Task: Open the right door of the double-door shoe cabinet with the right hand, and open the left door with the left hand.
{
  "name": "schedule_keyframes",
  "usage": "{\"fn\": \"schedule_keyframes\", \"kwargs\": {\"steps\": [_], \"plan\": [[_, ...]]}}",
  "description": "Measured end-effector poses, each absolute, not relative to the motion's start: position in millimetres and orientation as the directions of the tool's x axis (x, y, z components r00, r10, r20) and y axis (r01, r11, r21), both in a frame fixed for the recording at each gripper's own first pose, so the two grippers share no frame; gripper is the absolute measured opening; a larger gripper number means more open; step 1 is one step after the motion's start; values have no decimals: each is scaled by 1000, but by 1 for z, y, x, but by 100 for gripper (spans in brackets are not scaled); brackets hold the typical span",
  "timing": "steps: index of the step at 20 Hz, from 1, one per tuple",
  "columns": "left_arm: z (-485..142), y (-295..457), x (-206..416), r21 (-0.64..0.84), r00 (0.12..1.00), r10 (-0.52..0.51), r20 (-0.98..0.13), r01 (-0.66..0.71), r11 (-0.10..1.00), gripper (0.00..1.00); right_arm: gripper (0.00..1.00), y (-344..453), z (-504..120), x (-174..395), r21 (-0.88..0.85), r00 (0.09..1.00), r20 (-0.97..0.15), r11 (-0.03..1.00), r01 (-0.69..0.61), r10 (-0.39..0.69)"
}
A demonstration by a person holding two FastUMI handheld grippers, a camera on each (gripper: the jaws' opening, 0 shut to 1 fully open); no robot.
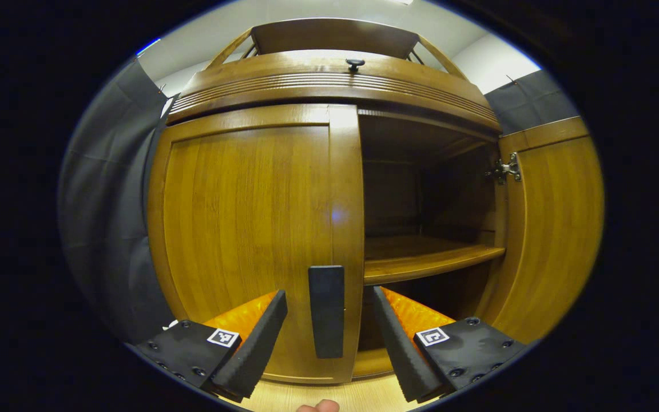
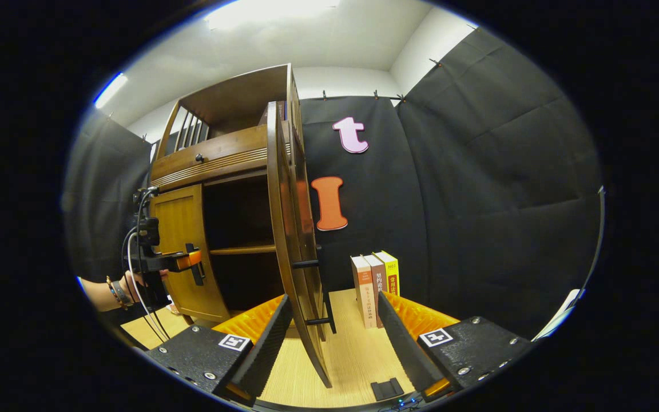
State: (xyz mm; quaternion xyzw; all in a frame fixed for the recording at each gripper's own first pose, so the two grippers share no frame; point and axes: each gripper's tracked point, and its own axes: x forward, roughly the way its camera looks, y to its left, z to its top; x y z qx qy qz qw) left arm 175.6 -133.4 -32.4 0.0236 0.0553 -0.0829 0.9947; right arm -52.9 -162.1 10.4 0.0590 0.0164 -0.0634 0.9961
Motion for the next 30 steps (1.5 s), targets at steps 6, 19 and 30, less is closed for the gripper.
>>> {"fn": "schedule_keyframes", "kwargs": {"steps": [6,19,30], "plan": [[-49,-124,199,49,980,-143,-141,151,987,94,92,-170,13,-55,90,988,-39,984,155,-152],[-57,-138,201,33,968,-198,-154,206,978,57,92,-163,8,-50,61,987,-50,985,159,-156],[-57,-137,196,-4,962,-186,-200,189,982,34,92,-162,3,-64,65,984,-58,983,171,-168]]}}
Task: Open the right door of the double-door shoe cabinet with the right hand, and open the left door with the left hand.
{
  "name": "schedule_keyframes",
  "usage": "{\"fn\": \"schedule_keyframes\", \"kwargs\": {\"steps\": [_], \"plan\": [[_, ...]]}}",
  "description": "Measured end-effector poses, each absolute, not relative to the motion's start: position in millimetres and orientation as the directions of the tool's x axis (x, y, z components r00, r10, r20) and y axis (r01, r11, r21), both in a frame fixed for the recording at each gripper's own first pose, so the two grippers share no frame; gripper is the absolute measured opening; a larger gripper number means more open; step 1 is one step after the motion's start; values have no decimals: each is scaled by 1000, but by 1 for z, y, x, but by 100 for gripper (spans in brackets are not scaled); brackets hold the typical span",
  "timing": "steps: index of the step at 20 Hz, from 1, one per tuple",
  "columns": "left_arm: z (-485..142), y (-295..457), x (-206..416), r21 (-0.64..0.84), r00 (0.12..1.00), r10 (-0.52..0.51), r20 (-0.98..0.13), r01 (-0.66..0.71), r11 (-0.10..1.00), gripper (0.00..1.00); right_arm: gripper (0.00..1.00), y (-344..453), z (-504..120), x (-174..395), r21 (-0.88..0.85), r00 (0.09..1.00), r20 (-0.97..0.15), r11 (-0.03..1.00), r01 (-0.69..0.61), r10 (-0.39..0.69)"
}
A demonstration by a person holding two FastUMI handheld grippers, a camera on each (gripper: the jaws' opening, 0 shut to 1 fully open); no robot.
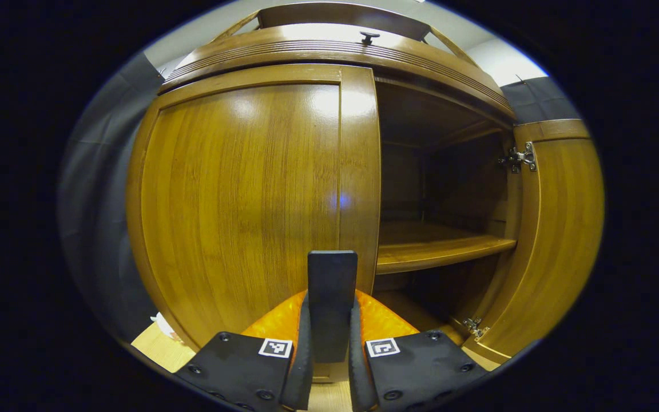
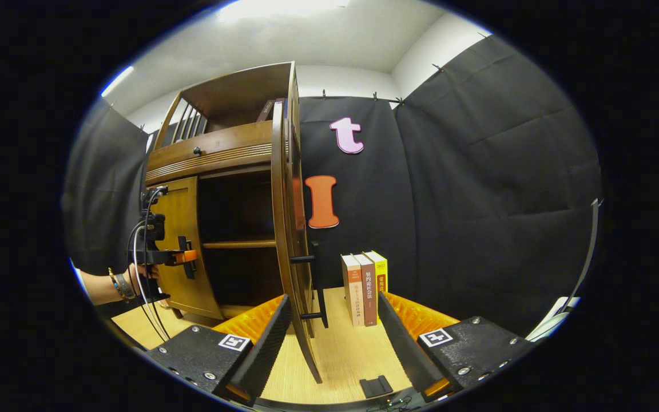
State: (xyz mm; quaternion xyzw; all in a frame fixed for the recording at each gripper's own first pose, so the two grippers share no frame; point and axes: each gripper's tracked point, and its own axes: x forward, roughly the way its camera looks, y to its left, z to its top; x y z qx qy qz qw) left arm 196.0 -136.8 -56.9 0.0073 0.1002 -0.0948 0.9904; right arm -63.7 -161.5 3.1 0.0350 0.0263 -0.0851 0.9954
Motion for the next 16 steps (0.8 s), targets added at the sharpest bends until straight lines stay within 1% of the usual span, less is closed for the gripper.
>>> {"fn": "schedule_keyframes", "kwargs": {"steps": [3,12,14,16], "plan": [[-54,-132,178,9,961,-187,-206,193,981,32,92,-159,5,-66,63,984,-56,983,170,-166],[-32,-79,80,7,959,-174,-222,180,984,33,92,-141,2,-66,55,989,-65,989,137,-133],[-28,-63,62,0,962,-161,-222,165,986,33,92,-140,2,-64,54,990,-66,990,129,-125],[-26,-38,44,-4,967,-126,-219,128,992,33,92,-140,3,-63,51,990,-70,991,125,-121]]}}
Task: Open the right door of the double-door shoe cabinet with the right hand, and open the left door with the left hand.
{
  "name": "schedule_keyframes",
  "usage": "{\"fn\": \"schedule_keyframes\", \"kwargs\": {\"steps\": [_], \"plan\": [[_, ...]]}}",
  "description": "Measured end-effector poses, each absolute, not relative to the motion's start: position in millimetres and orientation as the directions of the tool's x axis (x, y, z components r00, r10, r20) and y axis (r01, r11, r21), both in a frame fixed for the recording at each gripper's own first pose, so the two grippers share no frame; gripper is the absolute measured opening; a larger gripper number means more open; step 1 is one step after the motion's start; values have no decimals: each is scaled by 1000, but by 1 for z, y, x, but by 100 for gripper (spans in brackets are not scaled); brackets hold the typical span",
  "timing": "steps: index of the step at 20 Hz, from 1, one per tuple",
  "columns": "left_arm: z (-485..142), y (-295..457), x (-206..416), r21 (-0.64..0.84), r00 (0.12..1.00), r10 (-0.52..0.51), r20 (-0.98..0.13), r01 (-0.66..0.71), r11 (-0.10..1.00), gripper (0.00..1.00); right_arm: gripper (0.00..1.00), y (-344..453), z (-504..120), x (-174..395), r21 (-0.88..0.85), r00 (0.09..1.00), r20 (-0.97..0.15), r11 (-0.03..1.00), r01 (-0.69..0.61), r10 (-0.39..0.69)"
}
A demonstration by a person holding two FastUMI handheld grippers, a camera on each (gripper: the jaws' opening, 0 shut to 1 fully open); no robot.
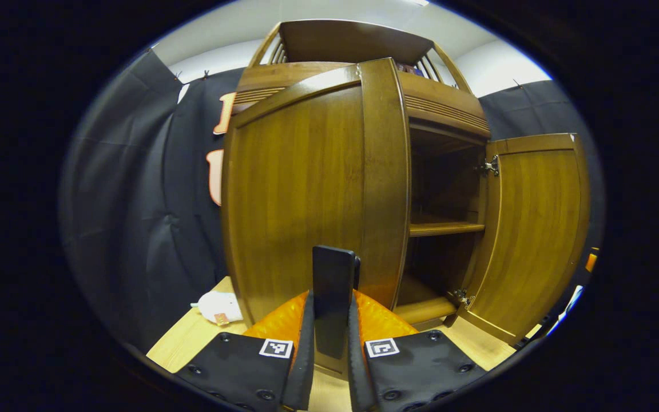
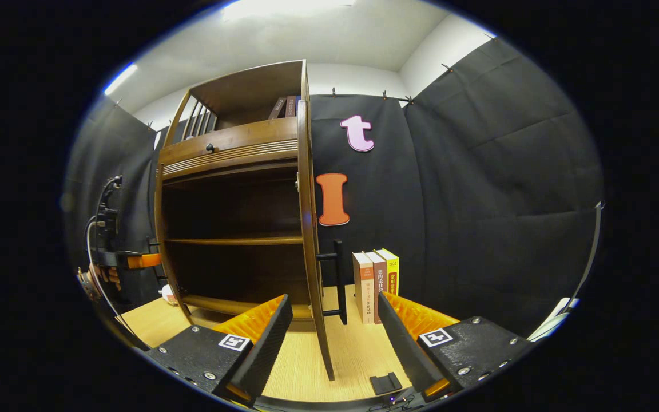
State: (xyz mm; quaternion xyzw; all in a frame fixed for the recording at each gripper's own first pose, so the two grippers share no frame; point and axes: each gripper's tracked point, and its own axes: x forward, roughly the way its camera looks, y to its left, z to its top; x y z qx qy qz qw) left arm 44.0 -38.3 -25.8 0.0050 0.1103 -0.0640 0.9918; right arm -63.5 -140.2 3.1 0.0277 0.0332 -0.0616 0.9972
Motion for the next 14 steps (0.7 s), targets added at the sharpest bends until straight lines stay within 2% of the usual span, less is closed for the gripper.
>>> {"fn": "schedule_keyframes", "kwargs": {"steps": [5,7,8,14], "plan": [[-16,32,4,53,980,3,-200,8,999,25,92,-138,0,-62,44,990,-74,992,121,-118],[-13,54,0,43,981,9,-193,0,999,22,92,-136,0,-60,38,991,-75,992,117,-114],[-11,59,-2,34,982,1,-190,6,999,16,92,-135,1,-60,38,991,-74,993,113,-110],[11,119,-1,4,991,-26,-133,26,1000,16,92,-130,5,-56,34,991,-72,993,112,-110]]}}
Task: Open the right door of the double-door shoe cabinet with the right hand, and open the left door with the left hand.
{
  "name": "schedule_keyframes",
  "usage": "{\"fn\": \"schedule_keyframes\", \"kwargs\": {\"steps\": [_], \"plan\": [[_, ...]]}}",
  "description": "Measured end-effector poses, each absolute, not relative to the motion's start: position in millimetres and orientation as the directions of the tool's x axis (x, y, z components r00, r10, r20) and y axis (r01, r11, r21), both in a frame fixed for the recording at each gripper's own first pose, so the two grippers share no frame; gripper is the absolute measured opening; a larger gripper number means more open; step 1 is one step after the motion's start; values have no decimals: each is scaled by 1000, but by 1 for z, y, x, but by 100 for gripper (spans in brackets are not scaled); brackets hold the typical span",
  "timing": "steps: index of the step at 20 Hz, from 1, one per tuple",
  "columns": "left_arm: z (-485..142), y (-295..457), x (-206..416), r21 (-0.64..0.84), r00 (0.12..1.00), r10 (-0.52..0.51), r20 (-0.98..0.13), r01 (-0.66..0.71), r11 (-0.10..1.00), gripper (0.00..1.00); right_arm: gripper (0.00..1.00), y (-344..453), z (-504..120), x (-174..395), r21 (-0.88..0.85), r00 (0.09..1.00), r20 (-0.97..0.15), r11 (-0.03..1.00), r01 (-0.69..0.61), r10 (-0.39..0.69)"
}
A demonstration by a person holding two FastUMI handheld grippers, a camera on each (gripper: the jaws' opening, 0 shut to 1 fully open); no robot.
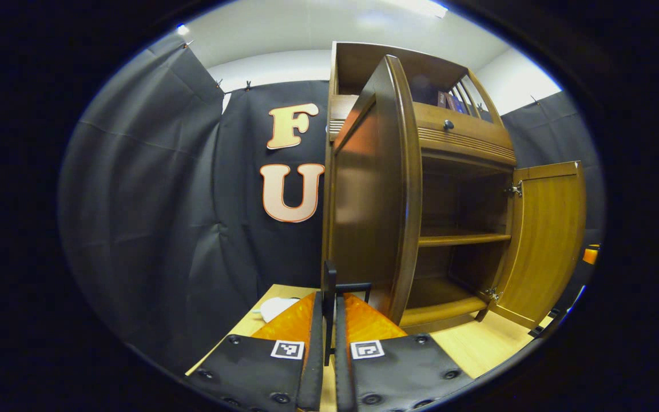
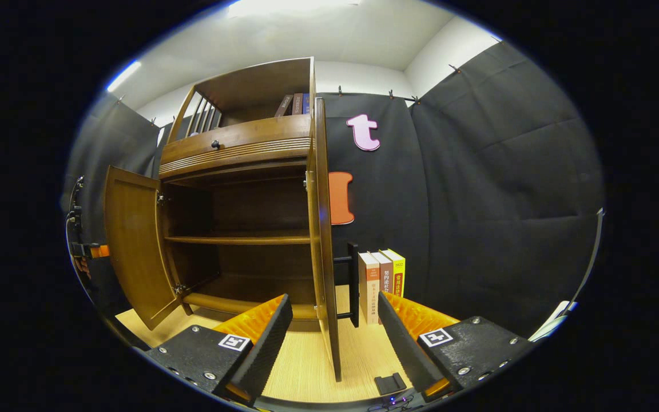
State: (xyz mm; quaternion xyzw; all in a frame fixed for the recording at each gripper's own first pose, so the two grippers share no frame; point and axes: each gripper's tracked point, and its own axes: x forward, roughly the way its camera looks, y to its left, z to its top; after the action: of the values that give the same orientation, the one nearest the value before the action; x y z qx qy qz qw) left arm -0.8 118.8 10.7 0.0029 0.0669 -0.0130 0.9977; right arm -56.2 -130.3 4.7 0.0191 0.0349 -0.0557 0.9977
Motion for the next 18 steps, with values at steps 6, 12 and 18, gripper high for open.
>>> {"fn": "schedule_keyframes", "kwargs": {"steps": [6,12,18], "plan": [[12,151,4,21,985,-104,-138,108,994,10,92,-127,12,-53,45,992,-62,993,110,-107],[11,170,10,-21,974,-187,-129,186,982,6,99,-128,14,-50,61,991,-70,991,120,-115],[4,183,-4,66,970,-182,-163,195,979,2,92,-126,20,-52,37,991,-72,992,117,-114]]}}
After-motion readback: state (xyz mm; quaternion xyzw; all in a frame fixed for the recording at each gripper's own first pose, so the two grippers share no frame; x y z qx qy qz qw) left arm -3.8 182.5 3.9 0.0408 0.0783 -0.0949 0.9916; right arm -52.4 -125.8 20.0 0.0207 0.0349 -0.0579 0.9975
